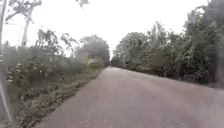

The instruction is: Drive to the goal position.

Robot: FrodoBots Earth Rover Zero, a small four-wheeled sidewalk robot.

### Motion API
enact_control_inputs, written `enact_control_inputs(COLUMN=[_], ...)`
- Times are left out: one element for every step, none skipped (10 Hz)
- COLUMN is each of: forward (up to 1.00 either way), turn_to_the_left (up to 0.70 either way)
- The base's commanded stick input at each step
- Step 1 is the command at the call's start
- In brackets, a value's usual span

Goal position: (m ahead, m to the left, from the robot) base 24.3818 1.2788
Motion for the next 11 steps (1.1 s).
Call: enact_control_inputs(forward=[0.7, 0.7, 0.7, 0.7, 0.7, 0.7, 0.7, 0.7, 0.7, 0.7, 0.7], turn_to_the_left=[0.0, 0.0, 0.0, 0.0, 0.0, 0.0, 0.0, 0.0, 0.0, 0.0, 0.0])
